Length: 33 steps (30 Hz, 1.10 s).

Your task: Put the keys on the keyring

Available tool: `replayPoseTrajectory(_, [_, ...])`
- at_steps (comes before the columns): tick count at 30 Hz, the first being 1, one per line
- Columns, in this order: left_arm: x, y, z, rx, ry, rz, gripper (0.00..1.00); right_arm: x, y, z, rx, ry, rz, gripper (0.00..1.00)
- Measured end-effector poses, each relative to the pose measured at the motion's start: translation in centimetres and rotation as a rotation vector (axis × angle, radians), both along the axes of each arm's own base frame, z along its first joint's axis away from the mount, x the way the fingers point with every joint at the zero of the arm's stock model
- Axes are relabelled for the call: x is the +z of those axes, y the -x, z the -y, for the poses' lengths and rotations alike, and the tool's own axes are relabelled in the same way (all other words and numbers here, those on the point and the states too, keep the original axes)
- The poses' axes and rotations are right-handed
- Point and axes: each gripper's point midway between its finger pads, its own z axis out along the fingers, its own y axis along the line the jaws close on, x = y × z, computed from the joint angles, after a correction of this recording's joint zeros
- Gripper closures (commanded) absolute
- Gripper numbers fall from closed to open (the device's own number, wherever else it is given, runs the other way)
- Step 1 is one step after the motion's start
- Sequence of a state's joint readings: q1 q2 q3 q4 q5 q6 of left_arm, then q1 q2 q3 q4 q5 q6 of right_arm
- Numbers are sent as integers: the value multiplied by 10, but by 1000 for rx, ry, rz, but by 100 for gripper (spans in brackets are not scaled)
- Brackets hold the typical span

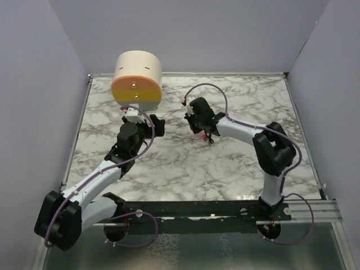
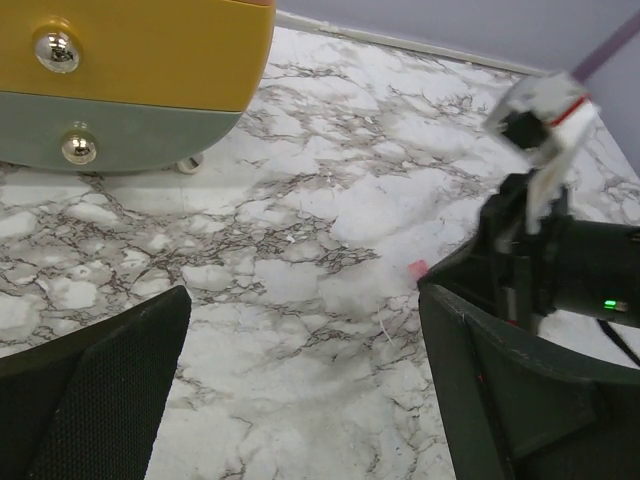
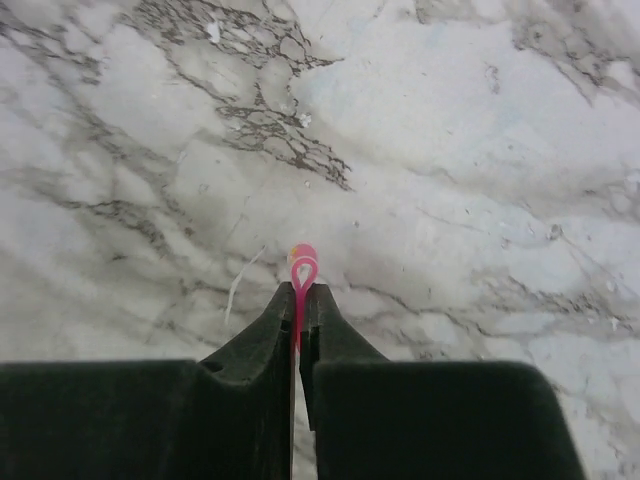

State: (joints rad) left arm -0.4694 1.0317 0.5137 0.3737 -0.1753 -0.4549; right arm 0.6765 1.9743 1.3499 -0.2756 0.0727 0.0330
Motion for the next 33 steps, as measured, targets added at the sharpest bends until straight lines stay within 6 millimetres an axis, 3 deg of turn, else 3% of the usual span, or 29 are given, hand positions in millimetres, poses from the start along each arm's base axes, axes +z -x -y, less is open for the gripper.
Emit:
replayPoseTrajectory(2, [0, 0, 1, -3, 3, -1, 1, 25, 6, 5, -17, -54, 53, 99])
replayPoseTrajectory(9, [0, 1, 2, -10, 11, -3, 1, 179, 21, 15, -76, -427, 391, 99])
replayPoseTrajectory(13, [2, 3, 1, -13, 18, 2, 1, 235, 40, 28, -95, -592, 507, 99])
replayPoseTrajectory(17, [6, 5, 1, -15, 31, 13, 1, 258, 56, 39, -106, -691, 557, 99])
replayPoseTrajectory(25, [13, 8, 2, -25, 48, 28, 1, 278, 92, 64, -111, -850, 646, 99])
replayPoseTrajectory(33, [14, 10, 2, -29, 54, 31, 1, 287, 98, 69, -109, -916, 687, 99])
